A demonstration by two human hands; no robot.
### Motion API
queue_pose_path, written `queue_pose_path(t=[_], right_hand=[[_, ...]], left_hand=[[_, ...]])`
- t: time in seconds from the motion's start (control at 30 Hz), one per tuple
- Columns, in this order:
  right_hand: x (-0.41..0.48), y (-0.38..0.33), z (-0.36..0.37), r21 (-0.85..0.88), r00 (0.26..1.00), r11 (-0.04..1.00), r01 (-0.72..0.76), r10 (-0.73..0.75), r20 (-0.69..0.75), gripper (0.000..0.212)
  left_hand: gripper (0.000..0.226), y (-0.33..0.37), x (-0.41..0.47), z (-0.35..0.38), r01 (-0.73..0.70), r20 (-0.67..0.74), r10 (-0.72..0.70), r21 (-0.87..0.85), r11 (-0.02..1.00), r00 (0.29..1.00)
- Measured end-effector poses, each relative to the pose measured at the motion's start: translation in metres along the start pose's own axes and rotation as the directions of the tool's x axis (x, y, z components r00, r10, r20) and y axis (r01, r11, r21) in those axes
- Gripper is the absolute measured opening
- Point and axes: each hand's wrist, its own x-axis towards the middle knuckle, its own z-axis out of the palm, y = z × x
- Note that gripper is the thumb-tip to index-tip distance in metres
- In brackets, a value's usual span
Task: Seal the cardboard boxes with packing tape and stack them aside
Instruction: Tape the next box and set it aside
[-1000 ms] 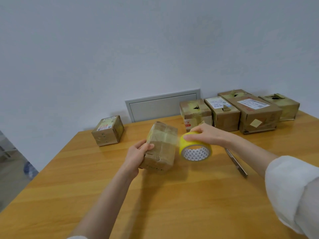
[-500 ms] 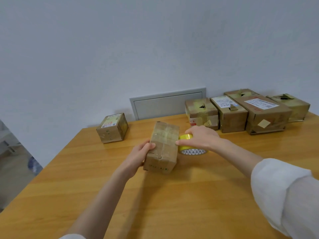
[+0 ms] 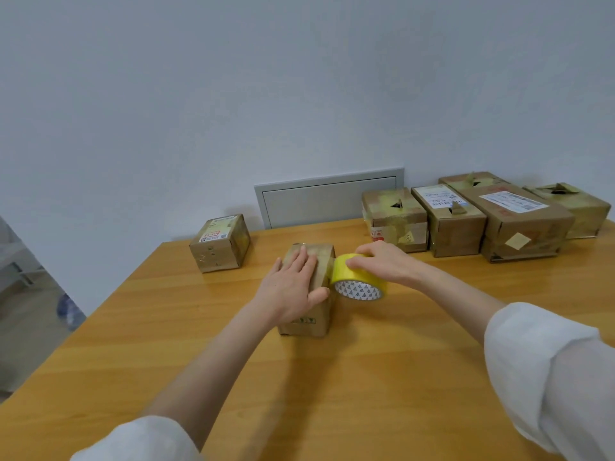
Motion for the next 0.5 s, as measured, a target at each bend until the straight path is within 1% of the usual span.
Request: queue_pose_path(t=[0.07, 0.1, 0.17, 0.27, 0.33, 0.4, 0.43, 0.5], right_hand=[[-0.001, 0.000, 0.000, 0.040, 1.000, 0.999, 0.008, -0.008, 0.002, 0.049], [-0.001, 0.001, 0.001, 0.051, 1.000, 0.999, 0.009, -0.009, 0.001, 0.050], [-0.002, 0.001, 0.003, 0.044, 1.000, 0.999, 0.018, -0.018, -0.004, 0.053], [-0.007, -0.002, 0.003, 0.012, 0.999, 0.999, 0.036, -0.036, -0.018, 0.052], [-0.010, -0.004, 0.004, 0.006, 0.998, 0.999, 0.049, -0.049, -0.029, 0.046], [-0.011, -0.004, 0.005, 0.017, 0.997, 0.997, 0.073, -0.072, -0.034, 0.030], [-0.012, -0.004, 0.005, 0.021, 0.996, 0.997, 0.081, -0.080, -0.038, 0.024], [-0.014, -0.005, 0.005, 0.027, 0.995, 0.995, 0.095, -0.094, -0.042, 0.023]], left_hand=[[0.074, 0.001, 0.000, 0.003, -0.013, -0.026, 0.014, 0.016, 1.000, 1.000], [0.074, 0.000, 0.001, 0.003, -0.017, -0.017, 0.017, 0.014, 1.000, 1.000], [0.074, 0.001, 0.002, 0.000, -0.012, 0.016, 0.012, -0.002, 1.000, 1.000], [0.077, 0.002, 0.001, -0.002, -0.003, 0.024, 0.004, -0.017, 1.000, 1.000], [0.080, 0.003, 0.000, -0.006, 0.005, 0.007, -0.005, -0.114, 0.993, 1.000], [0.082, 0.005, -0.001, -0.014, 0.041, -0.031, -0.050, -0.250, 0.967, 0.998], [0.083, 0.007, -0.001, -0.017, 0.076, -0.043, -0.092, -0.287, 0.955, 0.995], [0.090, 0.010, -0.001, -0.020, 0.178, 0.000, -0.188, -0.323, 0.930, 0.982]])
